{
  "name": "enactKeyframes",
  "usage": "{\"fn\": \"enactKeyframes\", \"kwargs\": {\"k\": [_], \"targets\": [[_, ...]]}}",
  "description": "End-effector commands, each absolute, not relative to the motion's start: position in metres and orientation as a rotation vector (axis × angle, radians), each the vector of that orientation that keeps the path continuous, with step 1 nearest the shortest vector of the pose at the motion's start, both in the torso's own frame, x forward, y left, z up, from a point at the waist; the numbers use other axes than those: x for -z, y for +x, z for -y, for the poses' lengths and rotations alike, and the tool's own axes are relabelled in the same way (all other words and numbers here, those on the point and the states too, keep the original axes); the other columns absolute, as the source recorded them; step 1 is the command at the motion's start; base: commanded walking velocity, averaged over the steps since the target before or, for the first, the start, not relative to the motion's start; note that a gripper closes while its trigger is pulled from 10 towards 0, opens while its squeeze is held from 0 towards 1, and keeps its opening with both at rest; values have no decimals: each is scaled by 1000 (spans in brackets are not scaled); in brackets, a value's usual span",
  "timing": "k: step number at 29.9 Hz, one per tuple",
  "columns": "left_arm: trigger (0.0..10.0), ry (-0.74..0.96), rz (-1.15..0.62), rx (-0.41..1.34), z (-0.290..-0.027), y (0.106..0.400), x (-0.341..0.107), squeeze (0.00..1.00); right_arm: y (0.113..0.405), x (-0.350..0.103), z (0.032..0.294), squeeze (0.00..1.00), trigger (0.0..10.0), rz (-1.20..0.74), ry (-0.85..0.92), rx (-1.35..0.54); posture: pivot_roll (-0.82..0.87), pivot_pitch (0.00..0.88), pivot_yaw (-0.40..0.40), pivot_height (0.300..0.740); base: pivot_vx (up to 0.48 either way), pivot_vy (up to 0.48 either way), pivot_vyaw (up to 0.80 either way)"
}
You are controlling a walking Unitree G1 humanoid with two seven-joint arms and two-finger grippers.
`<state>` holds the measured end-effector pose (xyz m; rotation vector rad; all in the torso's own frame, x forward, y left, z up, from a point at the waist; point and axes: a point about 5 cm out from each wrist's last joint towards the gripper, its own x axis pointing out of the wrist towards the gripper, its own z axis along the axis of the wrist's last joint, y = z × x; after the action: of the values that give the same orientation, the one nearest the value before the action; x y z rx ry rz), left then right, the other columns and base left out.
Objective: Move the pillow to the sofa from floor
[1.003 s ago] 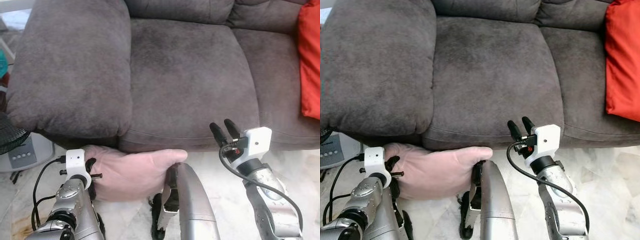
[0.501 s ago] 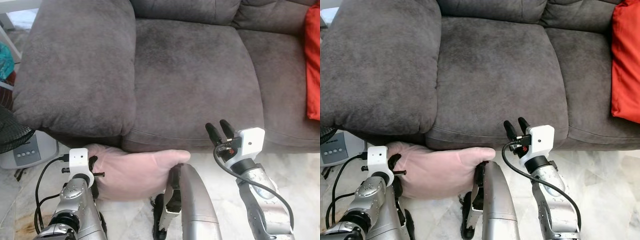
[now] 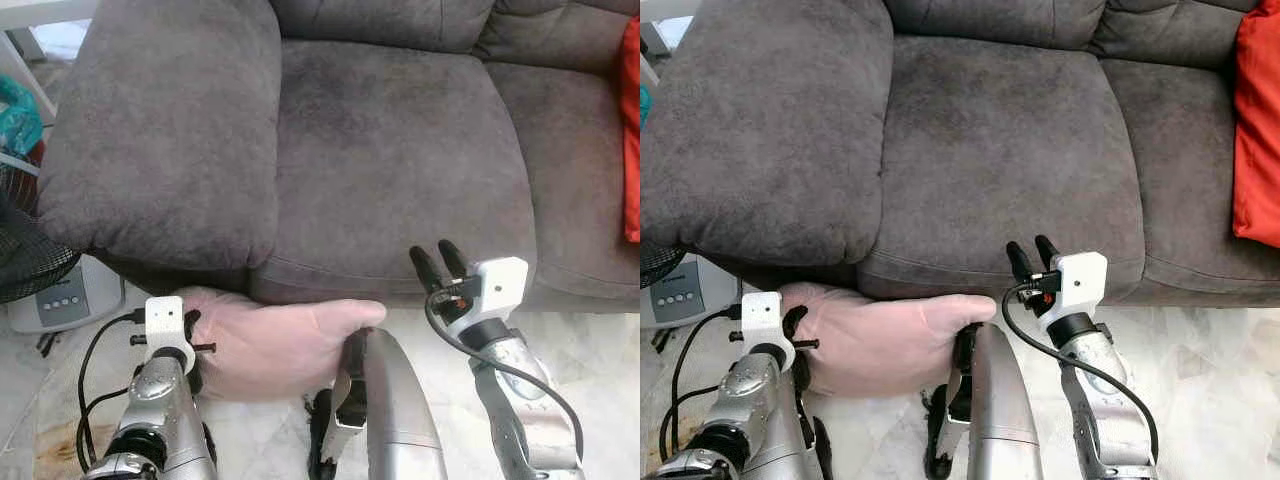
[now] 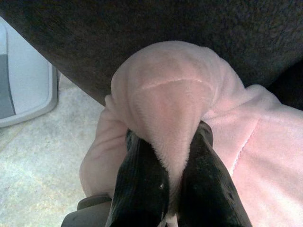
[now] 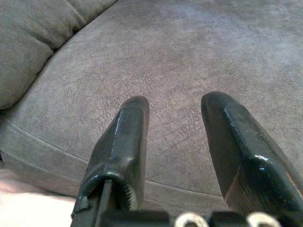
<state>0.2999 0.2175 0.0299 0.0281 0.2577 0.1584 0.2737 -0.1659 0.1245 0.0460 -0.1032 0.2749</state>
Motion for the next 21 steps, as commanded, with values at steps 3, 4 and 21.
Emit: {"fn": "enactKeyframes", "kwargs": {"k": [3,4,21], "targets": [[10000,42,-184,-163,-214,302,-40,0,270,-116,172,0,10000,68,36,-255,50,307,-170,519,0,0,0],[10000,46,-191,-158,-211,301,-38,0,270,-116,172,0,10000,67,35,-257,46,309,-172,519,0,0,0],[10000,21,-194,-172,-207,300,-39,0,269,-114,170,0,10000,61,37,-256,50,313,-160,519,-227,0,0]]}}
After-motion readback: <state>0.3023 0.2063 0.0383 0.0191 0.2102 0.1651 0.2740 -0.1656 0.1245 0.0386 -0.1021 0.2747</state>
